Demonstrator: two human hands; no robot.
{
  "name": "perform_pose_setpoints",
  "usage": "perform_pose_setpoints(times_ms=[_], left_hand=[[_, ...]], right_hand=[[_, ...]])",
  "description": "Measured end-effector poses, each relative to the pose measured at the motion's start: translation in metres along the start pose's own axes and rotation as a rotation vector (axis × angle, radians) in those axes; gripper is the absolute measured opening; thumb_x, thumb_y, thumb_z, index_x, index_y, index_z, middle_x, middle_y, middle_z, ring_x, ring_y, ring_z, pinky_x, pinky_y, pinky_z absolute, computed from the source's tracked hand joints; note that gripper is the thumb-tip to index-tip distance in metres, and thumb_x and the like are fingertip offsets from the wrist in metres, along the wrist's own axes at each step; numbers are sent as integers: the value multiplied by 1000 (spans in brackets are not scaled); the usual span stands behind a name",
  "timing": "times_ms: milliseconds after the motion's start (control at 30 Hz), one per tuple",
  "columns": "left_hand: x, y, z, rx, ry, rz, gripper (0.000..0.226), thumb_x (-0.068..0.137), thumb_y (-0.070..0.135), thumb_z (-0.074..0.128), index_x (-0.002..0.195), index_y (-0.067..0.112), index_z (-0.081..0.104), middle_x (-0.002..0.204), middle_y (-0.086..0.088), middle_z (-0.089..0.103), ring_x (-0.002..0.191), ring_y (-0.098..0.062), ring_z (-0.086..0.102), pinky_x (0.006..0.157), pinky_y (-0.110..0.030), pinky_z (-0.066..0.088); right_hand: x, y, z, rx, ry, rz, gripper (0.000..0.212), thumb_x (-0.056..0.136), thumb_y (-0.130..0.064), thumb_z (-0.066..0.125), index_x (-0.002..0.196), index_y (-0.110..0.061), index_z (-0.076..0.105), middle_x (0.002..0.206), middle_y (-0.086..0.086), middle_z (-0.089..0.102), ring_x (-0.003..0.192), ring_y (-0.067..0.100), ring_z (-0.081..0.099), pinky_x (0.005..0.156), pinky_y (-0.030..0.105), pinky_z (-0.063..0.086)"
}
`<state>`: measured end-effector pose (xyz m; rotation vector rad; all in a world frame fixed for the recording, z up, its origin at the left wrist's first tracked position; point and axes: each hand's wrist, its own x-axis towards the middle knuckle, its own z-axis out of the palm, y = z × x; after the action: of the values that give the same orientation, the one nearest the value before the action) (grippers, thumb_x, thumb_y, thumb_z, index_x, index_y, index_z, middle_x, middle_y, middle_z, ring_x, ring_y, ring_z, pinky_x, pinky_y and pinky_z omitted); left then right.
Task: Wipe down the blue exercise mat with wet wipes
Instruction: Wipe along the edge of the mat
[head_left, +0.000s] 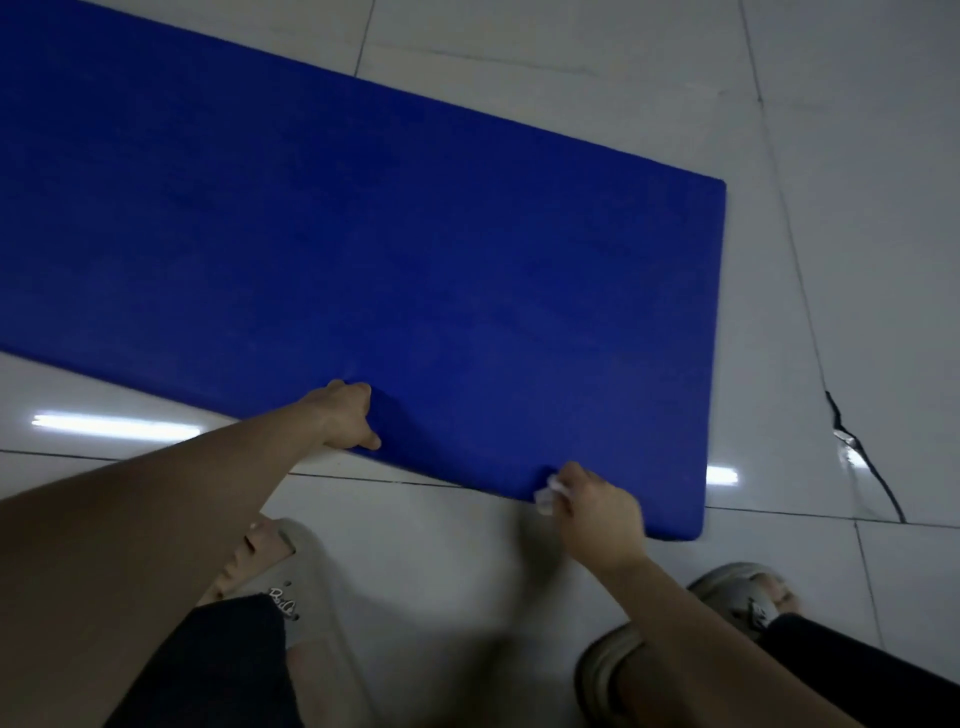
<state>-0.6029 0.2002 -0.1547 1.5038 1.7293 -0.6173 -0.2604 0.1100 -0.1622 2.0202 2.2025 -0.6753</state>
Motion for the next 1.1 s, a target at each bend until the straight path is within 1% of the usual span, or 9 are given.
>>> perform_pose_setpoints(times_ms=[167, 267, 367, 467, 567, 767, 900, 1000, 1100], left_hand=[[-18, 31, 8, -179, 61, -10, 22, 85, 24, 67, 95, 18, 49, 108, -6, 57, 84, -17, 55, 61, -28, 43], [-20, 78, 31, -322, 25, 103, 34, 78, 41, 81, 93, 20, 57, 101, -2, 61, 83, -16, 56, 71, -31, 48], [-19, 106, 54, -165, 76, 133, 44, 76, 53, 78, 97, 26, 52, 109, -1, 46, 99, -22, 50, 87, -38, 48], [-12, 108, 53, -79, 77, 122, 42, 78, 49, 76, 96, 25, 46, 113, -4, 44, 98, -24, 49, 81, -37, 46], [-6, 110, 49, -42, 36, 111, 47, 79, 55, 76, 97, 24, 45, 113, -4, 43, 99, -25, 51, 87, -41, 50], [-7, 112, 48, 19, 36, 136, 50, 84, 57, 72, 107, 24, 42, 123, -6, 43, 104, -24, 51, 91, -38, 50], [-8, 110, 50, 14, 45, 140, 50, 84, 57, 72, 107, 24, 43, 124, -7, 43, 103, -24, 51, 91, -37, 51], [-6, 109, 50, 26, 43, 141, 52, 84, 58, 72, 109, 24, 41, 126, -7, 43, 106, -24, 51, 93, -39, 51], [-5, 110, 50, 42, 52, 127, 53, 83, 58, 73, 109, 23, 42, 126, -8, 43, 106, -25, 51, 94, -41, 51]], right_hand=[[-25, 41, -8, 86, 32, 266, 16, 98, -31, 50, 93, -15, 51, 90, 5, 66, 81, 29, 65, 62, 36, 47], [-13, 11, 3, 240, 50, 281, 23, 99, -40, 51, 96, -17, 53, 91, 4, 66, 86, 27, 65, 71, 40, 52], [8, -43, 17, 258, 0, 210, 28, 99, -41, 53, 101, -14, 56, 99, 8, 68, 92, 31, 64, 68, 36, 43], [20, -73, 19, 246, -71, 114, 24, 99, -36, 52, 103, -13, 56, 98, 8, 67, 88, 29, 63, 64, 34, 38], [12, -44, 10, 263, -45, 160, 23, 100, -41, 51, 98, -18, 52, 94, 4, 64, 83, 25, 62, 67, 36, 46], [-39, 72, -11, 296, 145, 575, 18, 98, -36, 57, 100, -19, 56, 103, 4, 70, 97, 28, 67, 70, 32, 43], [-38, 78, -7, 359, 198, 758, 16, 99, -35, 57, 99, -18, 54, 104, 1, 70, 95, 24, 69, 75, 30, 48], [-24, 38, 1, 415, 187, 697, 14, 100, -31, 54, 101, -16, 53, 105, 0, 67, 98, 23, 67, 83, 33, 50], [-4, -25, 13, 418, 49, 449, 21, 101, -33, 51, 107, -13, 52, 108, 6, 67, 97, 26, 65, 82, 37, 50]])
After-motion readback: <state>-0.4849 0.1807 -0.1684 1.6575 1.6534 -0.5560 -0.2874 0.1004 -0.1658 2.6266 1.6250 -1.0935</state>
